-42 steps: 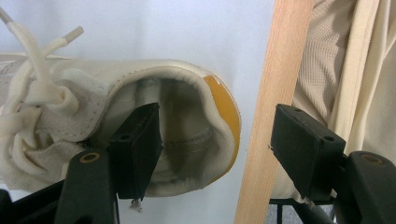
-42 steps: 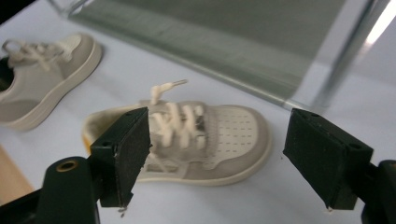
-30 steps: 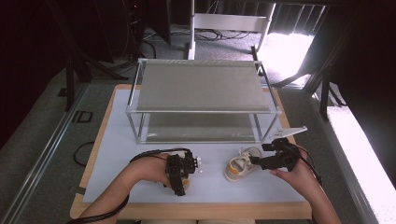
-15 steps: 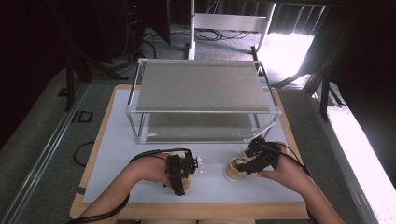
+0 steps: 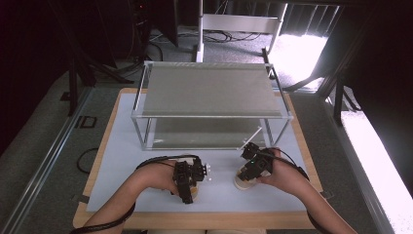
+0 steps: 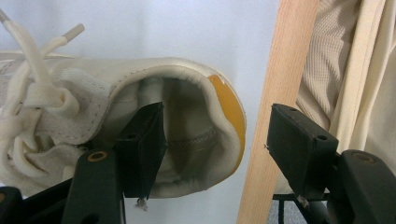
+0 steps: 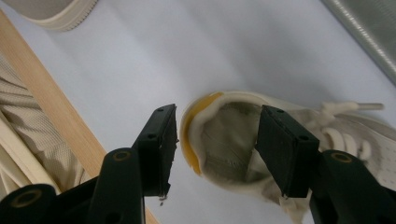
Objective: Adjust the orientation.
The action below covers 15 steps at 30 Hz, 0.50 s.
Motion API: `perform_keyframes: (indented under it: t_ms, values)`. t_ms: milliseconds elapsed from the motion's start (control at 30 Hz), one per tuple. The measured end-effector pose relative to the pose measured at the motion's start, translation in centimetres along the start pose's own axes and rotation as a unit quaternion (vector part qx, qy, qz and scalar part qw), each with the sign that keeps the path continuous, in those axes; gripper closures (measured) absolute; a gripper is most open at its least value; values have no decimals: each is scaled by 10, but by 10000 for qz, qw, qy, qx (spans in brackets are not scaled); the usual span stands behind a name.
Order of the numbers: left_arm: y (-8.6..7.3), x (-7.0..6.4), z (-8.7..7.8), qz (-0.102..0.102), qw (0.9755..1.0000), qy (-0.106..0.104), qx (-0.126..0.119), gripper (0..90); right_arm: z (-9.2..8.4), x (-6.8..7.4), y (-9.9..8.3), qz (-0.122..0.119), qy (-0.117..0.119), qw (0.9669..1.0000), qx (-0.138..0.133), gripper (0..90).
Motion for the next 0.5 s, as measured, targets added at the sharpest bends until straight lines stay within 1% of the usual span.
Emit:
perform_keyframes:
  t_ms: [67, 133, 167, 200, 233, 300, 367, 500]
  values:
    - [0, 0, 0, -14, 10000, -7, 5, 365, 3, 0, 3, 22, 40, 10000, 77, 548]
    - [0, 1, 0, -79, 10000, -45, -18, 365, 7, 2, 5, -46, 70, 9997, 233, 575]
    - [0, 1, 0, -79, 10000, -45, -18, 365, 7, 2, 5, -46, 70, 9997, 233, 575]
    - [1, 2, 0, -121, 9999, -66, -51, 365, 9, 4, 7, -72, 74, 9996, 270, 587]
    - [1, 2, 0, -150, 9998, -92, -56, 365, 9, 5, 9, -144, 4, 9994, 327, 589]
    - [1, 2, -1, -160, 9998, -104, -64, 366, 9, 6, 10, -182, -9, 9991, 385, 593]
    - [1, 2, -1, -161, 9998, -101, -59, 365, 9, 5, 10, -73, 43, 9990, 437, 600]
    - [1, 2, 0, -147, 9998, -87, -51, 365, 10, 2, 11, -9, 153, 9989, 437, 601]
Point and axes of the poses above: each handheld gripper's, and its own axes: z roughly forward along the jaws, y roughly out of its top, x roughly to its left, the point moved 2 cm from there along z, roughly forward along the jaws, and after that the axes turned 8 degrees about -y, right-handed, at the moved point
